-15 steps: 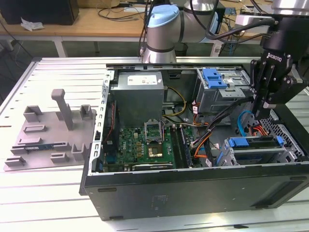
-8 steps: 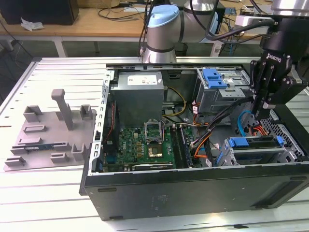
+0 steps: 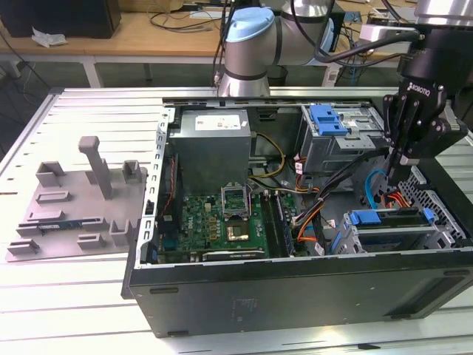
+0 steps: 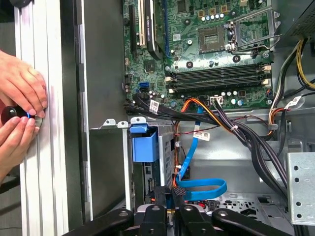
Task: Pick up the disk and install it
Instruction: 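Insert the second disk wire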
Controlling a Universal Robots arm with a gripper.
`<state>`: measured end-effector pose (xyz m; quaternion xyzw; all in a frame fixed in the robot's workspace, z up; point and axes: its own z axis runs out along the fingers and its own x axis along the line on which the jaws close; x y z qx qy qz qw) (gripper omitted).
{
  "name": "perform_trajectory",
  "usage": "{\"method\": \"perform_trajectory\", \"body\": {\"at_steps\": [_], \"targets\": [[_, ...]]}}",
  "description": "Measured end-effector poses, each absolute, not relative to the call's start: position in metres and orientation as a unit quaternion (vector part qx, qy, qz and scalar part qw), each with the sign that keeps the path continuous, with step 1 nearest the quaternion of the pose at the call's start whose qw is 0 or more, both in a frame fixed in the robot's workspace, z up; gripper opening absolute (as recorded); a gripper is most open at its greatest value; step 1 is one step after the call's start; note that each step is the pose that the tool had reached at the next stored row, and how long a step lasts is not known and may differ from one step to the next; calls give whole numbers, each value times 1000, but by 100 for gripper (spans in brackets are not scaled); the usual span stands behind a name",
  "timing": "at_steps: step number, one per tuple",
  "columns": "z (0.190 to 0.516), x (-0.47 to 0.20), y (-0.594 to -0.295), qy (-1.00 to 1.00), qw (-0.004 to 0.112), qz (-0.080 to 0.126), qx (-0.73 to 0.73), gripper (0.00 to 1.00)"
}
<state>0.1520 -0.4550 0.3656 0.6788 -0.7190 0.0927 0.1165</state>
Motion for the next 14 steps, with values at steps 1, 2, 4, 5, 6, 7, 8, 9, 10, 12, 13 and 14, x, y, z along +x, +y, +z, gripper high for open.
{"method": "perform_trajectory", "body": {"at_steps": [1, 2, 4, 5, 6, 7, 8, 9, 10, 12, 13, 14], "targets": [[366, 152, -455, -719, 116, 93, 679, 16], [365, 152, -455, -719, 116, 93, 679, 16], [365, 152, -455, -719, 116, 92, 679, 16], [365, 152, -455, -719, 116, 92, 679, 16], [365, 152, -455, -720, 115, 91, 679, 16], [365, 152, -455, -720, 115, 91, 679, 16], [365, 152, -455, -720, 115, 91, 678, 16], [365, 152, -455, -720, 115, 91, 678, 16], [365, 152, -455, -720, 115, 91, 678, 16], [365, 152, -455, -721, 115, 91, 678, 16], [365, 152, -455, -721, 115, 91, 678, 16], [365, 152, -455, -721, 115, 91, 678, 16]]}}
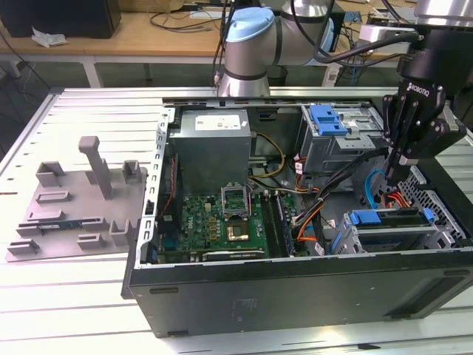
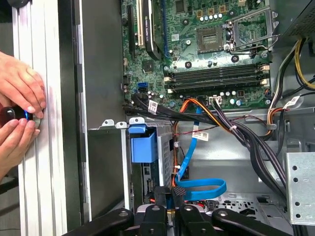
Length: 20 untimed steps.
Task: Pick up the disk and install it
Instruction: 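Insert the second disk wire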
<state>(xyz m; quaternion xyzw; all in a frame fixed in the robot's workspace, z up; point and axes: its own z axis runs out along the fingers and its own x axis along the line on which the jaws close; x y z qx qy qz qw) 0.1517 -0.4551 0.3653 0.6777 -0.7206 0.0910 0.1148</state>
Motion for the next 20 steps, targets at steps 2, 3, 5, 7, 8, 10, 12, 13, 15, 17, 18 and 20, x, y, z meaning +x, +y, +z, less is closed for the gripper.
{"method": "perform_trajectory", "body": {"at_steps": [2, 3, 5, 7, 8, 10, 12, 13, 15, 17, 18, 20], "targets": [[365, 151, -457, -721, 111, 88, 678, 16], [365, 151, -458, -722, 108, 86, 679, 16], [365, 151, -464, -723, 94, 76, 680, 16], [365, 151, -468, -724, 85, 70, 681, 16], [365, 150, -472, -725, 80, 67, 681, 16], [365, 150, -476, -725, 75, 64, 681, 16], [365, 149, -481, -726, 68, 61, 682, 16], [365, 149, -483, -726, 66, 60, 682, 16], [365, 148, -486, -726, 62, 59, 682, 16], [365, 146, -490, -727, 57, 58, 682, 16], [365, 146, -491, -727, 55, 57, 682, 16], [365, 145, -495, -727, 49, 56, 682, 16]]}}
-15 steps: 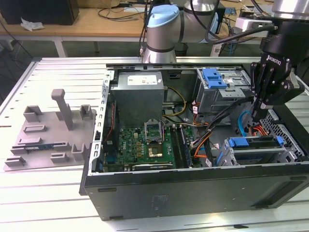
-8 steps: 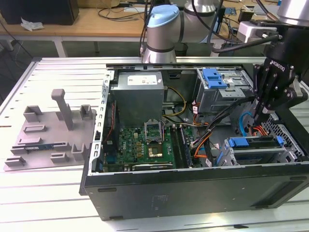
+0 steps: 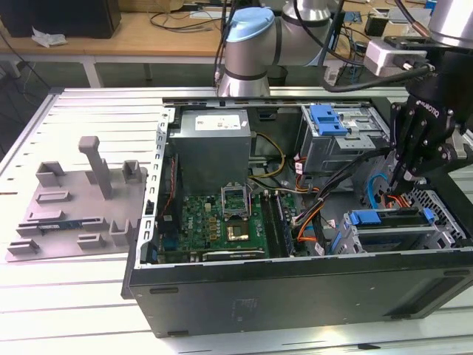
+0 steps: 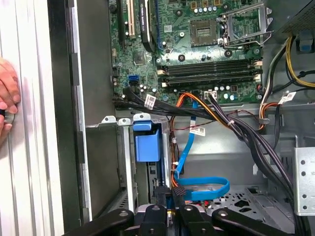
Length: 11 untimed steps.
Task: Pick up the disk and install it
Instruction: 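Insert the second disk wire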
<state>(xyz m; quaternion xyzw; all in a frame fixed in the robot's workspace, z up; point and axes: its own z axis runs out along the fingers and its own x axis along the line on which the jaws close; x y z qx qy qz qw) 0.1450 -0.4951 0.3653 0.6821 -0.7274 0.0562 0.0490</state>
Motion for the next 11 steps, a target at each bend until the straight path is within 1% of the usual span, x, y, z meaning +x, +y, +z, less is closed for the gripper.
{"method": "perform_trajectory", "body": {"at_steps": [8, 11], "targets": [[365, 141, -508, -729, 26, 52, 682, 16], [365, 136, -513, -729, 19, 52, 682, 16]]}}
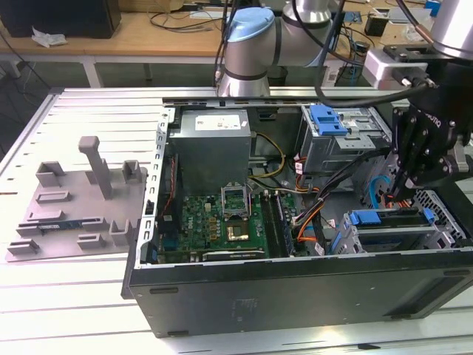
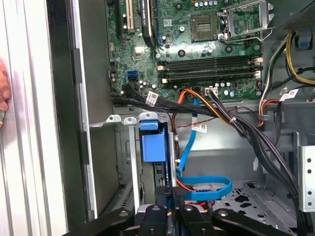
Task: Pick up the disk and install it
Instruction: 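Insert the second disk wire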
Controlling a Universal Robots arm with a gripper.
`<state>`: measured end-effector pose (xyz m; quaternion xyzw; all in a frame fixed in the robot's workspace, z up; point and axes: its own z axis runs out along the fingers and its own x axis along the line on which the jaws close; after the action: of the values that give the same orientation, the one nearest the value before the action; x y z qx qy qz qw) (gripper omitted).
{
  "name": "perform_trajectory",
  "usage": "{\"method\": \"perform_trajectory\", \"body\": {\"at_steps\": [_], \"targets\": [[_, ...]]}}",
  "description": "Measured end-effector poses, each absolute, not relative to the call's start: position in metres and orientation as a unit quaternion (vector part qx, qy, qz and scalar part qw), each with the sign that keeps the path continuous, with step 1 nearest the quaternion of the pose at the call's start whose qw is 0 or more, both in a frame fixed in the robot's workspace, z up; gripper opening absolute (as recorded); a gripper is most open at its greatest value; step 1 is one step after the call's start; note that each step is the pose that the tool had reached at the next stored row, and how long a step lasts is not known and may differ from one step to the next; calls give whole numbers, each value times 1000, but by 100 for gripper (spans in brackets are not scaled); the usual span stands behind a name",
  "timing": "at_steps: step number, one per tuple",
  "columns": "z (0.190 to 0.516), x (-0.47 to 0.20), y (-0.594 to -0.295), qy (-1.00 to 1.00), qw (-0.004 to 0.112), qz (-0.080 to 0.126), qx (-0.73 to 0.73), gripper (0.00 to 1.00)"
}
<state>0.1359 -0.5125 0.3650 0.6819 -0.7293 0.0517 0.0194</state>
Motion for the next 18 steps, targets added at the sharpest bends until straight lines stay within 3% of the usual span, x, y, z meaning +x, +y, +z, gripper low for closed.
{"method": "perform_trajectory", "body": {"at_steps": [8, 18], "targets": [[364, 133, -522, -727, -2, 47, 685, 16], [362, 132, -523, -718, -7, 46, 695, 16]]}}
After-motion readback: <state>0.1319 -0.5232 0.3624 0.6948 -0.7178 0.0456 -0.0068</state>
